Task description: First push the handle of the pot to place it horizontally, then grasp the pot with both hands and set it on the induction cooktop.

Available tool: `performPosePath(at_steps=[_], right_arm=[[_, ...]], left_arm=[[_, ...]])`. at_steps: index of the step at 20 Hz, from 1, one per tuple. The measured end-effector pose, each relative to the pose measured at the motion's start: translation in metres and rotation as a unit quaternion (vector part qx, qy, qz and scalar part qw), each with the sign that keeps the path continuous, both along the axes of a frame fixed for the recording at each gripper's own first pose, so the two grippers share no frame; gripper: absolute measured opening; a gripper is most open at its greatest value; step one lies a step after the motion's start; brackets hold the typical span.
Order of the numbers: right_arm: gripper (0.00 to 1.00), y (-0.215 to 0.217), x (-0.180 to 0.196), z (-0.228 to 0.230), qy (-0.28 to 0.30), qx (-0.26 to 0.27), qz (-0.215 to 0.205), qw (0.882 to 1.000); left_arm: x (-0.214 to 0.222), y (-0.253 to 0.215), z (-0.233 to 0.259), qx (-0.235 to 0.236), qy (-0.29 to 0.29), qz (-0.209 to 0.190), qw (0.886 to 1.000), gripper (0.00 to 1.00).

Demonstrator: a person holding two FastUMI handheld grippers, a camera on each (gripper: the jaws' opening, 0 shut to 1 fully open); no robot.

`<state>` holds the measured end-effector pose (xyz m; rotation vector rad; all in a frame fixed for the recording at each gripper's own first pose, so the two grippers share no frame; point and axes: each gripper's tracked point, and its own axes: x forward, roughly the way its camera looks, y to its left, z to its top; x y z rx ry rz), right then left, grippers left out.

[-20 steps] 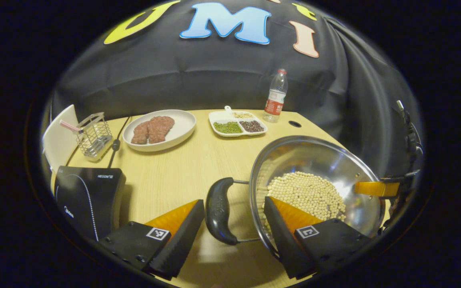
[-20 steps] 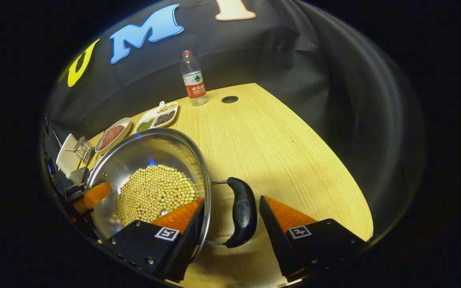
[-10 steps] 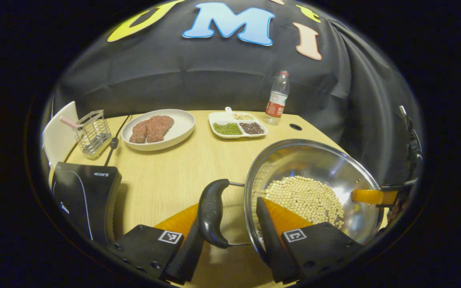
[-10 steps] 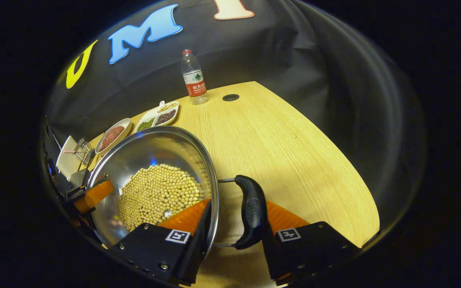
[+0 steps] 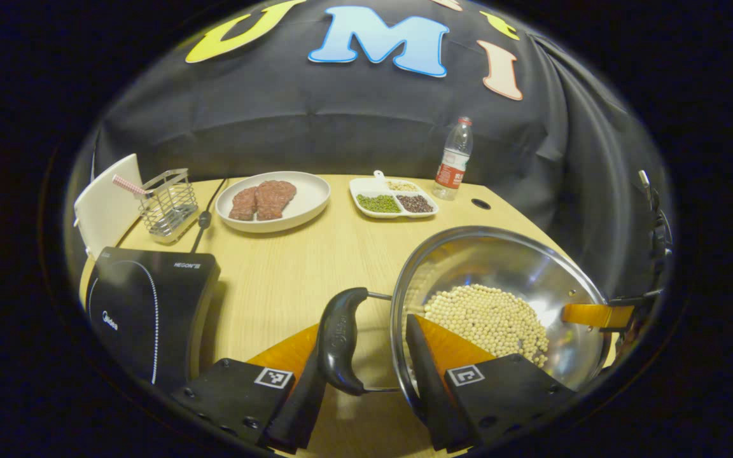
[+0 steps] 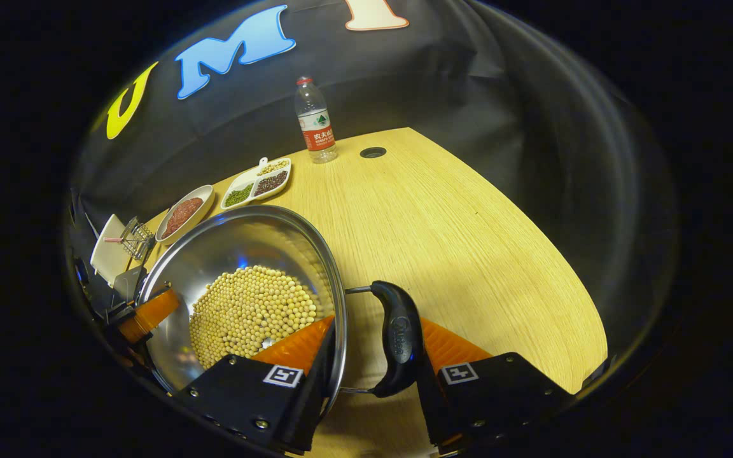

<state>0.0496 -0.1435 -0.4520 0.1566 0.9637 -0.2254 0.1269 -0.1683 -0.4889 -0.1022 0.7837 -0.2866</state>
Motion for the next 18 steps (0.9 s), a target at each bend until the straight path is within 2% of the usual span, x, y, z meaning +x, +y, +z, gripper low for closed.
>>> performPosePath(at_steps=[1,3,4,5,8,18], right_arm=[[0.64,0.002,-0.002,0.002,-0.001,-0.001,0.001,1.000],[0.64,0.006,-0.007,0.008,-0.001,-0.001,0.002,1.000],[0.64,0.007,-0.008,0.012,-0.003,-0.002,0.004,1.000],[0.64,0.009,-0.010,0.013,-0.003,-0.003,0.007,1.000],[0.64,0.013,-0.010,0.022,-0.005,-0.003,0.007,1.000],[0.64,0.042,-0.005,0.082,-0.036,-0.003,0.025,0.999]], left_arm=[[-0.003,0.005,0.004,-0.002,0.000,0.004,1.000,0.70],[-0.007,0.013,0.009,-0.005,-0.001,0.010,1.000,0.70],[-0.008,0.015,0.011,-0.005,-0.001,0.011,1.000,0.74],[-0.008,0.017,0.011,-0.005,-0.001,0.012,1.000,0.70],[-0.008,0.021,0.023,-0.008,-0.008,0.017,1.000,0.70],[-0.009,0.055,0.103,-0.012,-0.057,0.030,0.998,0.74]])
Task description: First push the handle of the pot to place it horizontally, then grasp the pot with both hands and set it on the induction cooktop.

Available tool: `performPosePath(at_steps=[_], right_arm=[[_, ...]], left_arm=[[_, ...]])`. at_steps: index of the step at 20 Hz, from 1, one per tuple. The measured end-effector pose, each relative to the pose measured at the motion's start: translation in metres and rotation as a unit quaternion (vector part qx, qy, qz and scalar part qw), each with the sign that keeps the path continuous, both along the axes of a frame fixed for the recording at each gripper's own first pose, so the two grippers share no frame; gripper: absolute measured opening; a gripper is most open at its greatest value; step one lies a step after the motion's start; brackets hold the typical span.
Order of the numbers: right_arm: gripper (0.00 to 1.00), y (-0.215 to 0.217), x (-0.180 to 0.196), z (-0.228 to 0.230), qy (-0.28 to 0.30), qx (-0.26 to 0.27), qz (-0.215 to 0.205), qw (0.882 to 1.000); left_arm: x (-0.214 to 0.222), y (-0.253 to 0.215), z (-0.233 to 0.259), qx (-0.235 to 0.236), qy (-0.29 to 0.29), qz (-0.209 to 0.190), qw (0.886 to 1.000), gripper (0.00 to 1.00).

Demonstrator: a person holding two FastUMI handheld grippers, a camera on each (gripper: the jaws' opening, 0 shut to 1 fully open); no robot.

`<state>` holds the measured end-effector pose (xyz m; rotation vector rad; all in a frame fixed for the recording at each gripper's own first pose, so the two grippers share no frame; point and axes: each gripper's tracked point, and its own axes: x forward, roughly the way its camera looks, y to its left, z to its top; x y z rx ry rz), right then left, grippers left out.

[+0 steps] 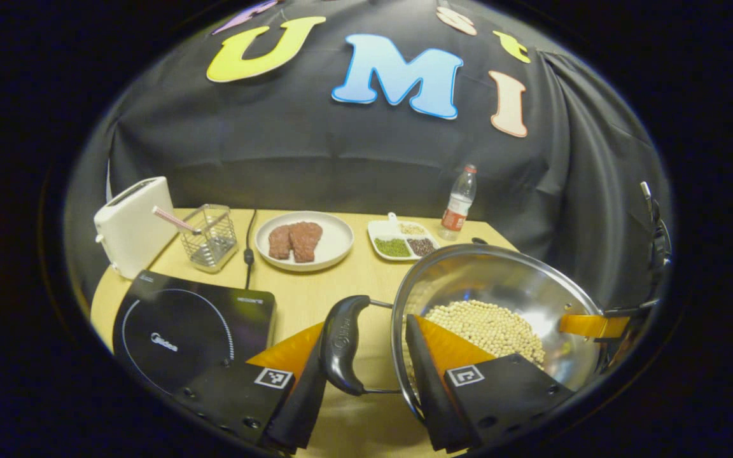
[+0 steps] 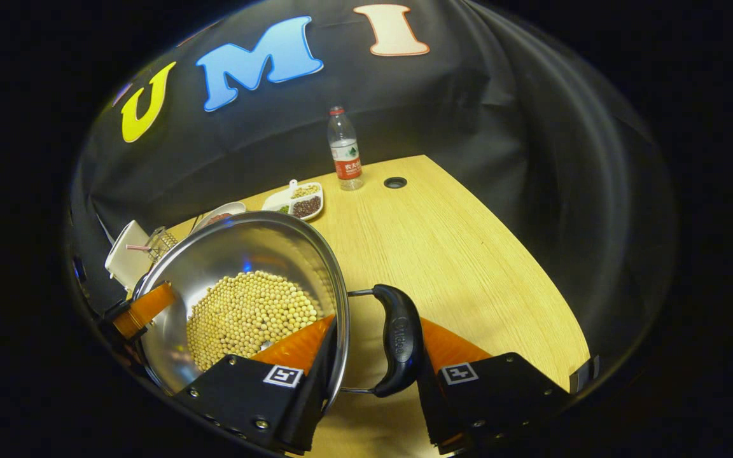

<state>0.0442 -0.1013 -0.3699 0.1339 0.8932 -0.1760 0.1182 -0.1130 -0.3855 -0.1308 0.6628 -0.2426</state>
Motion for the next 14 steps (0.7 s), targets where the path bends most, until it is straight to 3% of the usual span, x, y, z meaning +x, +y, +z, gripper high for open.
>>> performPosePath(at_steps=[7,14], right_arm=[[0.64,0.052,0.001,0.038,-0.021,0.013,0.035,0.999],[0.64,0.122,0.002,0.052,-0.025,0.021,0.081,0.996]], left_arm=[[-0.016,0.064,0.057,0.005,-0.032,0.035,0.999,0.73],[-0.041,0.143,0.082,0.014,-0.039,0.081,0.996,0.73]])
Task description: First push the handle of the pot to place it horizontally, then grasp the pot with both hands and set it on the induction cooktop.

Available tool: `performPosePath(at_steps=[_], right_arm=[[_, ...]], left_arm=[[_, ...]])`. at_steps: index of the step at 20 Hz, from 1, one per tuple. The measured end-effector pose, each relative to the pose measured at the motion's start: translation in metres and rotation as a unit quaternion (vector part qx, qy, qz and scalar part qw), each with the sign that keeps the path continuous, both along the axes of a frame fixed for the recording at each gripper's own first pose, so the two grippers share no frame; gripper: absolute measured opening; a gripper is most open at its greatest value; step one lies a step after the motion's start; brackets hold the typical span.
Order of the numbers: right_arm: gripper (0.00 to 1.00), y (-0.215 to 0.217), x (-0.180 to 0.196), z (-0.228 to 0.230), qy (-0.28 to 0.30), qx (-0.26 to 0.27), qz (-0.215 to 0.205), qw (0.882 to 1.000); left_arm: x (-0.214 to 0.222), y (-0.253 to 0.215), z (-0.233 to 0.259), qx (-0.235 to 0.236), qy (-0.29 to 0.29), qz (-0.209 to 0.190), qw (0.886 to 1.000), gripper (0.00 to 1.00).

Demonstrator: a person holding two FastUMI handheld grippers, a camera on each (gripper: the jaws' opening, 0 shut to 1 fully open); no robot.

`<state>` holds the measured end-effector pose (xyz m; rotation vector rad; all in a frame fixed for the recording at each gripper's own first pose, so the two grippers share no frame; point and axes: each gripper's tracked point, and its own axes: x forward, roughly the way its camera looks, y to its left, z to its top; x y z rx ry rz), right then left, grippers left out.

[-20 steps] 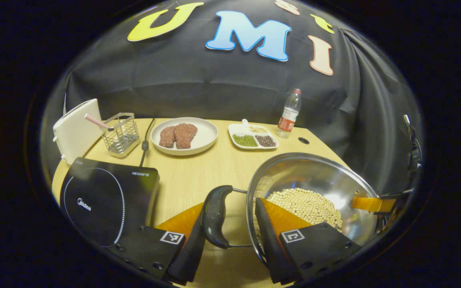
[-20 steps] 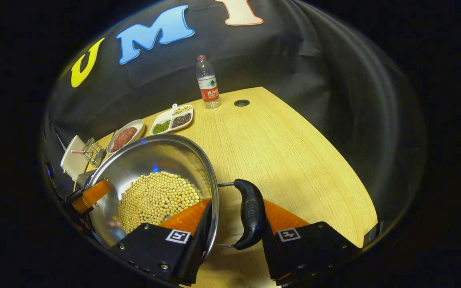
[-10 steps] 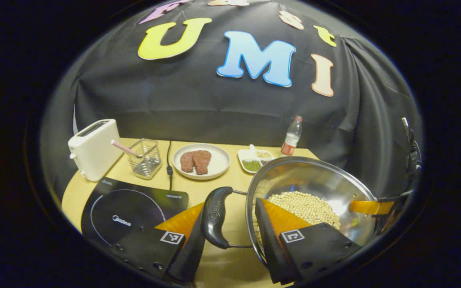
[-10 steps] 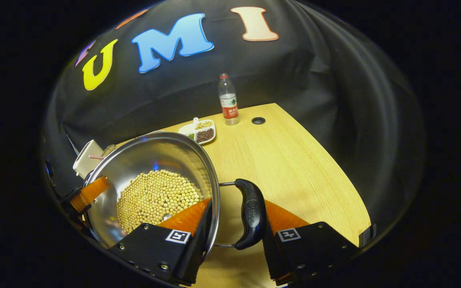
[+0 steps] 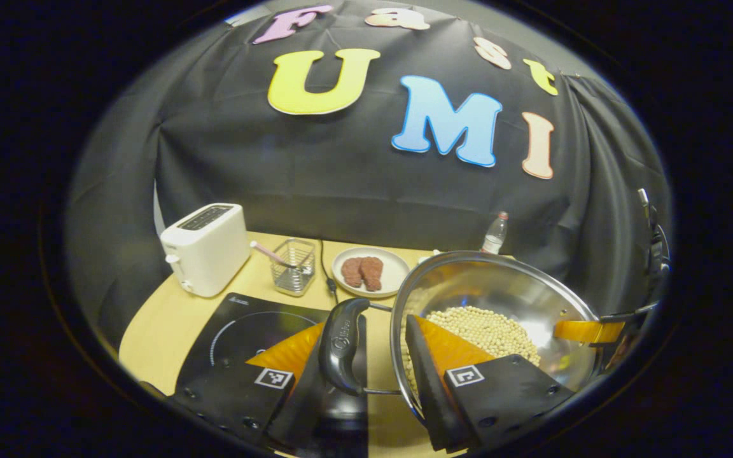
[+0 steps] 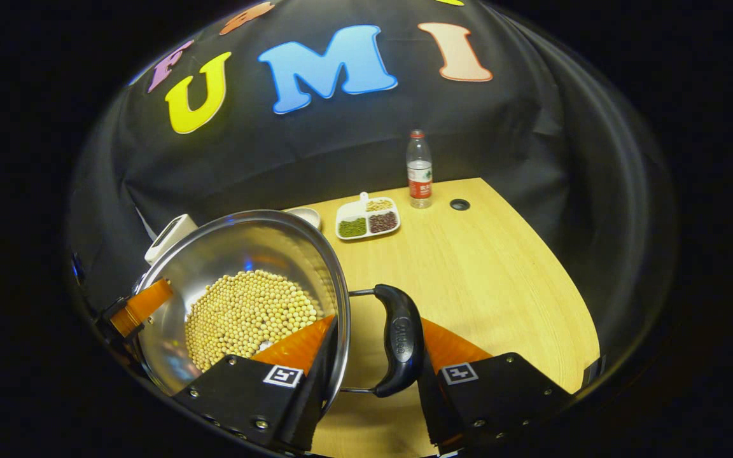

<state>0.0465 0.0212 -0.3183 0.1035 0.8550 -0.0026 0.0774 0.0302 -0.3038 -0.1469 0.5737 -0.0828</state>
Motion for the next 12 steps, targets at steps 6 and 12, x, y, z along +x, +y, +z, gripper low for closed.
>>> performPosePath(at_steps=[6,12], right_arm=[[0.64,0.064,0.002,-0.006,0.005,0.011,0.032,0.999],[0.64,0.118,0.003,-0.027,0.019,0.023,0.049,0.998]], left_arm=[[-0.016,0.068,0.005,0.011,0.004,0.032,0.999,0.73],[-0.022,0.128,-0.005,0.018,0.013,0.054,0.998,0.70]])
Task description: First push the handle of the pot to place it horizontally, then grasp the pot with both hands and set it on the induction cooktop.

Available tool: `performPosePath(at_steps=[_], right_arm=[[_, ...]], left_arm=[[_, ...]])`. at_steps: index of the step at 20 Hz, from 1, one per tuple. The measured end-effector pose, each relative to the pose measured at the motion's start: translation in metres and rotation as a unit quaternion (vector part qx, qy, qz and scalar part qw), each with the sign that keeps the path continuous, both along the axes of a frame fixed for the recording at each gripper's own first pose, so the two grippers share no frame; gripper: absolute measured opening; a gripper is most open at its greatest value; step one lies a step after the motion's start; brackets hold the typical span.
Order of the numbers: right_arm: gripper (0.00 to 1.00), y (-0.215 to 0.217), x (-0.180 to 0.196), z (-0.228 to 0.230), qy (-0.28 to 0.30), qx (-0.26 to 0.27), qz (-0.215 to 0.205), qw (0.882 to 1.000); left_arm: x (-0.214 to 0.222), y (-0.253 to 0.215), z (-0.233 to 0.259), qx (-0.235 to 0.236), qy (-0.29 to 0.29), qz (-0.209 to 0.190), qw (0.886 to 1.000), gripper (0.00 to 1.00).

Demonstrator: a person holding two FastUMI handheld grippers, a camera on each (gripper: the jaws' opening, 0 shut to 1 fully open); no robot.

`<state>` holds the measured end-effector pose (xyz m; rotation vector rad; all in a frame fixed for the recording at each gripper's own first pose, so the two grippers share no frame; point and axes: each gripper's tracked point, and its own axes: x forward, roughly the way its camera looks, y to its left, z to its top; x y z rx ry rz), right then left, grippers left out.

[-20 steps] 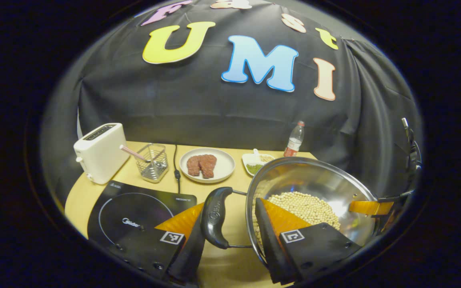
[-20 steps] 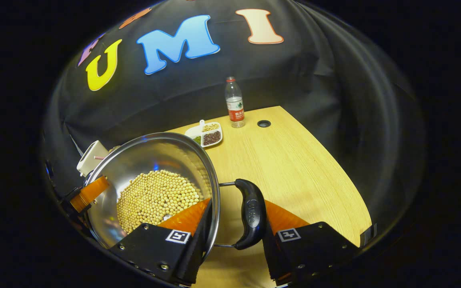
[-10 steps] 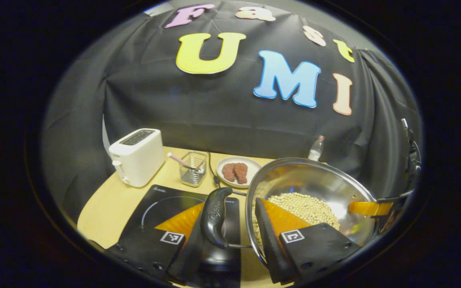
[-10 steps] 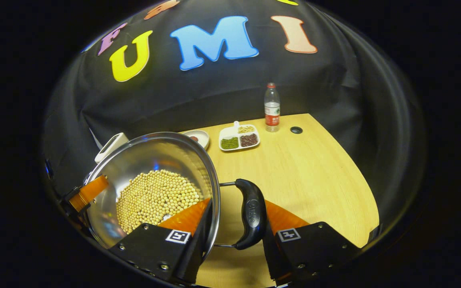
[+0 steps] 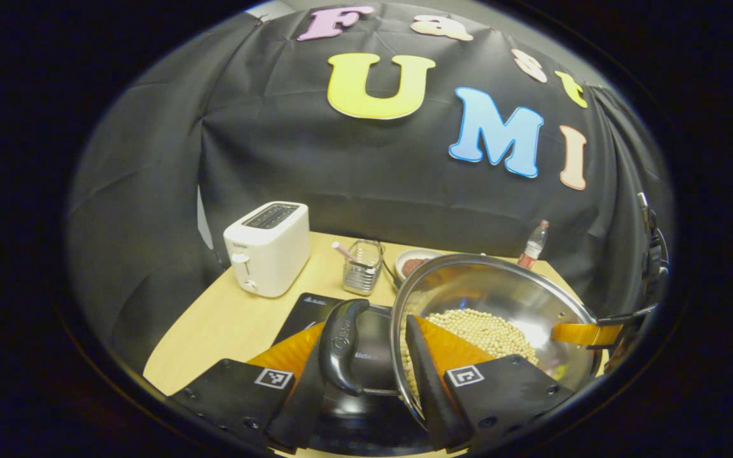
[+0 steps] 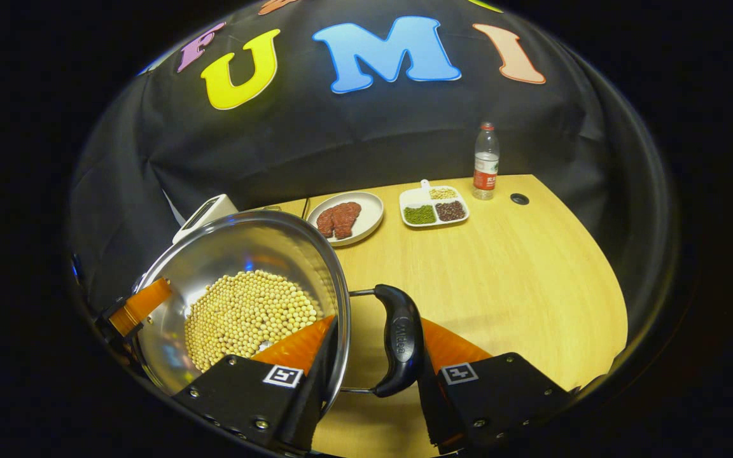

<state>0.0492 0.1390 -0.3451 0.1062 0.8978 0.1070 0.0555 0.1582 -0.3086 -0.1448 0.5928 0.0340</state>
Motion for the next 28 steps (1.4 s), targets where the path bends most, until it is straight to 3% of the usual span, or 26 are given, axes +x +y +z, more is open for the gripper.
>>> performPosePath(at_steps=[9,17,28], right_arm=[[0.64,0.066,0.007,-0.031,0.011,0.001,0.010,1.000],[0.64,0.107,0.014,-0.047,0.007,-0.008,-0.006,1.000],[0.64,0.126,0.020,-0.076,0.016,-0.012,-0.027,0.999]], left_arm=[[0.007,0.071,-0.033,0.003,0.017,0.015,1.000,0.73],[0.024,0.116,-0.067,-0.008,0.022,0.023,0.999,0.74],[0.038,0.136,-0.110,-0.019,0.042,0.010,0.999,0.70]])
